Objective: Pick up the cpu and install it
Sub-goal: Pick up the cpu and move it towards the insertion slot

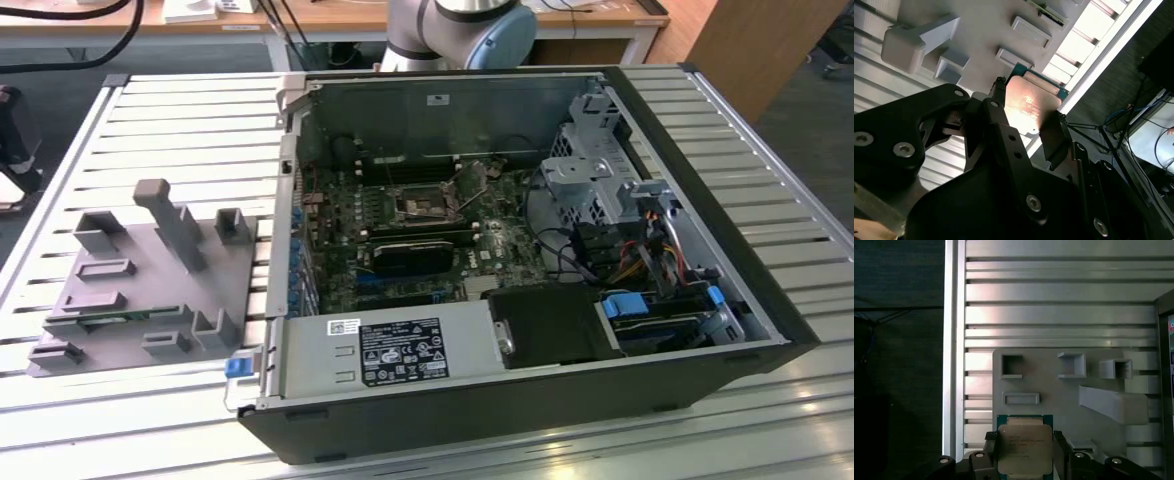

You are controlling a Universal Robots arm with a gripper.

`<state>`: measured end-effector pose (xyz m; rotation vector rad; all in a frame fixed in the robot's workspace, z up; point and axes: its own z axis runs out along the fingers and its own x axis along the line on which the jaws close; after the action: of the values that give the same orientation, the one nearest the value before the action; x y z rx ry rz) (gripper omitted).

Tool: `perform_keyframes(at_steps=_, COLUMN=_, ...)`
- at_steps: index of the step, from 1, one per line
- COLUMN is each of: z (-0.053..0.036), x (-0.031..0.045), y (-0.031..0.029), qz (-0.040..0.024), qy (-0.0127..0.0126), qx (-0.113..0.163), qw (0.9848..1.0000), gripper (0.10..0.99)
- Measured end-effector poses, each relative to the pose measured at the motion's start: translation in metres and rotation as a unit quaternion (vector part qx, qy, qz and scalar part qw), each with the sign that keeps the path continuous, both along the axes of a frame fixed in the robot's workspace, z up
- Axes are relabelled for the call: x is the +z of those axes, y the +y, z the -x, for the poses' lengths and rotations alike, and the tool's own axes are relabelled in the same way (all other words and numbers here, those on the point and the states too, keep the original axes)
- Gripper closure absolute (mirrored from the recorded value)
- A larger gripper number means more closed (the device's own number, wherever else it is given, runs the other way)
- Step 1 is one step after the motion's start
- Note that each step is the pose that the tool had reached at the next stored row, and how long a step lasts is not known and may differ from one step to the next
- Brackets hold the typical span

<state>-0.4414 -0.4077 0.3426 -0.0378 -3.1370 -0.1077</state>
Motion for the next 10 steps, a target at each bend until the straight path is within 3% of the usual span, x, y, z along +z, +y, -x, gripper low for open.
perform_keyframes(at_steps=10, z=0.0, x=0.0123, y=0.0004, qz=0.0005, qy=0.0, qx=0.0, qw=1.0, gripper=0.561)
